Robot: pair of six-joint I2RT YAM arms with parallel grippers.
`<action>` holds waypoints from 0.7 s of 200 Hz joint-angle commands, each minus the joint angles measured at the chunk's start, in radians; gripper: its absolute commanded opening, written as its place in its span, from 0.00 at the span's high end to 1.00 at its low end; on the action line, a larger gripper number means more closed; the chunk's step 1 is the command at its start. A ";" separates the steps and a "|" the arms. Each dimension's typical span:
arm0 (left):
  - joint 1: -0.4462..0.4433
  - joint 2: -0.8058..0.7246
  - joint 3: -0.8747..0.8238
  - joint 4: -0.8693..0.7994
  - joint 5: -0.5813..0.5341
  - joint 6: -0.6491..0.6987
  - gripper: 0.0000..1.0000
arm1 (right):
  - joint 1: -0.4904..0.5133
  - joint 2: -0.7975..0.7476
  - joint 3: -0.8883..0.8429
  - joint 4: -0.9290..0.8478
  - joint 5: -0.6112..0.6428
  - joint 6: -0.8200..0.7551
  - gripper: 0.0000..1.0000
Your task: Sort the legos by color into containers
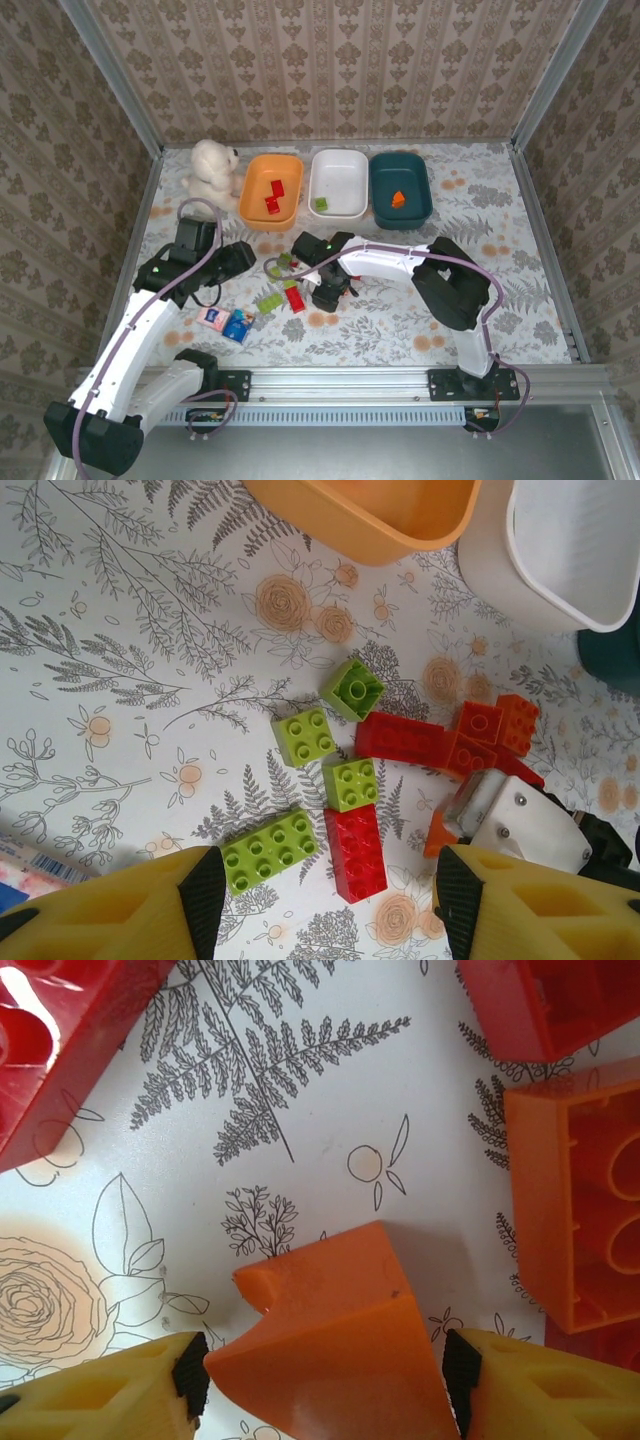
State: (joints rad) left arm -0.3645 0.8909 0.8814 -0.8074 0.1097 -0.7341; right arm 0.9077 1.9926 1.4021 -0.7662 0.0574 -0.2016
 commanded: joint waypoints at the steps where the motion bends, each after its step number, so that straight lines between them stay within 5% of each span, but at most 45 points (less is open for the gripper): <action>1: -0.015 0.001 -0.013 0.005 0.010 -0.023 0.39 | -0.007 0.049 0.049 -0.022 0.018 0.021 0.40; 64: -0.063 0.010 -0.021 0.021 -0.003 -0.032 0.39 | -0.008 -0.001 0.031 -0.015 0.031 0.073 0.71; 106: -0.122 0.027 -0.035 0.058 0.007 -0.013 0.39 | -0.069 -0.197 0.010 -0.022 0.040 0.174 0.75; 140: -0.169 0.074 -0.036 0.131 0.026 -0.010 0.39 | -0.238 -0.330 0.033 -0.025 0.088 0.272 0.76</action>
State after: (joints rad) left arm -0.5087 0.9367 0.8509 -0.7425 0.1139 -0.7490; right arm 0.7895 1.7584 1.4094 -0.7742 0.0803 -0.0380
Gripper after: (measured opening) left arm 0.611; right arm 0.385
